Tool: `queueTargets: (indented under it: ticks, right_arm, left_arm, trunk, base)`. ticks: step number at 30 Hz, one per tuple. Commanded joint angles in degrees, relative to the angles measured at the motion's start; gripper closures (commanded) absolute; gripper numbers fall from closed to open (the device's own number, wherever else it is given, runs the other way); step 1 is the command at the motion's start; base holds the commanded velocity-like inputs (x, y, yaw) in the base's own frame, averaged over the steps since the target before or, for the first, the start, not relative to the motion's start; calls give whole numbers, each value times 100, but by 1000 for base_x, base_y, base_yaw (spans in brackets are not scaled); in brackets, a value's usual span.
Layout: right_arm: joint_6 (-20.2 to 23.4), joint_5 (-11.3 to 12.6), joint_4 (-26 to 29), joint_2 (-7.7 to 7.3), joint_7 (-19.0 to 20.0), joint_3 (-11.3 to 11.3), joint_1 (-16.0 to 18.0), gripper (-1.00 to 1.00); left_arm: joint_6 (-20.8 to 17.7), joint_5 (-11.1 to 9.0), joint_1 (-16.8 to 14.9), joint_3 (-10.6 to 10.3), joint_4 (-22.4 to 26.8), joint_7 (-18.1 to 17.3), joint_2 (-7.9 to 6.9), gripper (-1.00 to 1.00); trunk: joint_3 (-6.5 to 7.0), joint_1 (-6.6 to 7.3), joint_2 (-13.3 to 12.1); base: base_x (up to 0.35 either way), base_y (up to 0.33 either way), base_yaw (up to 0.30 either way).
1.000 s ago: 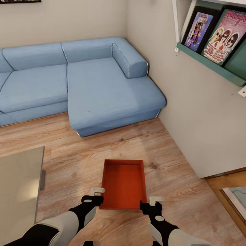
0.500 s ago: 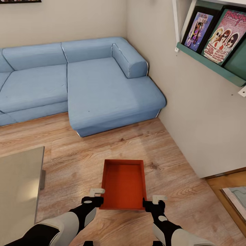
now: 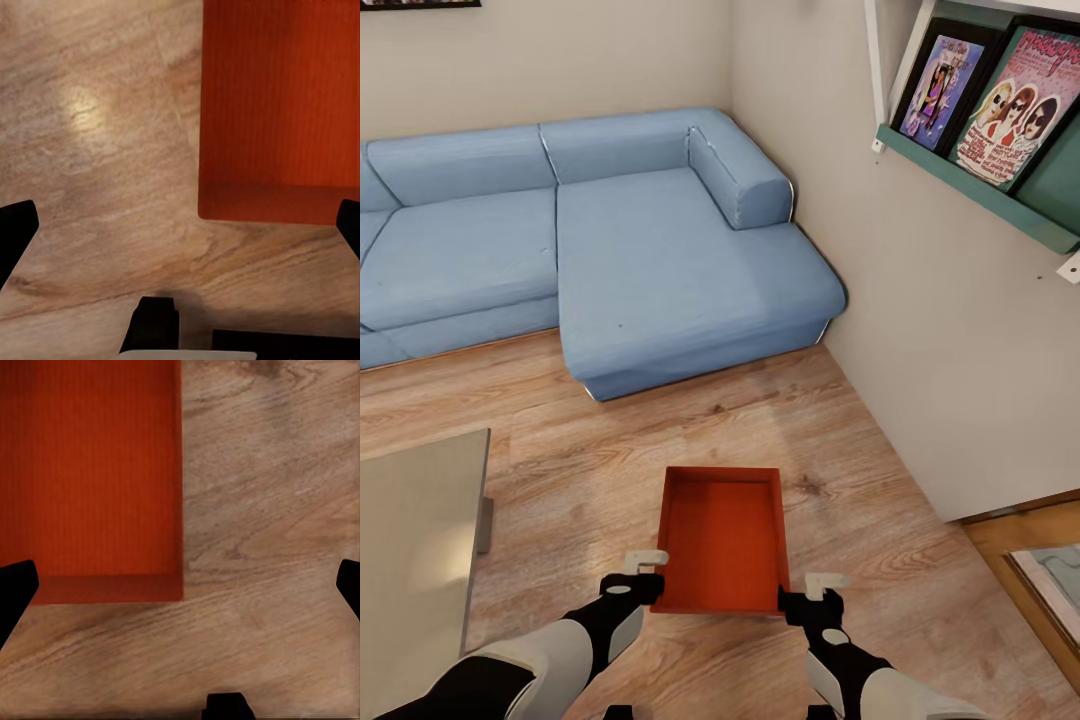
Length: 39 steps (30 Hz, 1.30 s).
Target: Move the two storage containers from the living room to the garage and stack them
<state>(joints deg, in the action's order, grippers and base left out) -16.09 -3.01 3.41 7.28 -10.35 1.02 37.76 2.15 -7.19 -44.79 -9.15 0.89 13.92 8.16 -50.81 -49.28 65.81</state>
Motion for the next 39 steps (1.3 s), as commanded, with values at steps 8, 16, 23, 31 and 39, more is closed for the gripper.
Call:
queueTargets:
  ticks: [8, 16, 23, 31, 39]
  right_arm:
    - [-5, -58, 2, 11, -28, -13, 3, -100]
    - [-14, -68, 5, 10, -28, -31, 3, -100]
    - [-25, -68, 15, 7, -28, -30, 3, -100]
    - [8, -37, 31, -16, -28, 8, 3, -100]
    - [561, -3, 784, -4, -28, 30, 12, -100]
  left_arm:
    - [77, -62, -3, -43, 19, 39, 14, -100]
    - [313, -66, -3, -41, 24, 41, 0, -100]
    - [322, -186, -3, 41, 40, 44, -14, -100]
    - [314, -292, -3, 57, 37, 49, -38, -100]
    - [304, -287, -3, 54, 33, 54, -41, -100]
  trunk:
    - [-3, 0, 2]
    - [-129, -154, 283]
    - [-254, -308, 564]
    - [-398, -483, 885]
    - [-542, -659, 1205]
  base:
    - [0, 0, 0]
    - [0, 0, 0]
    - [0, 0, 0]
    - [0, 0, 0]
    - [0, 0, 0]
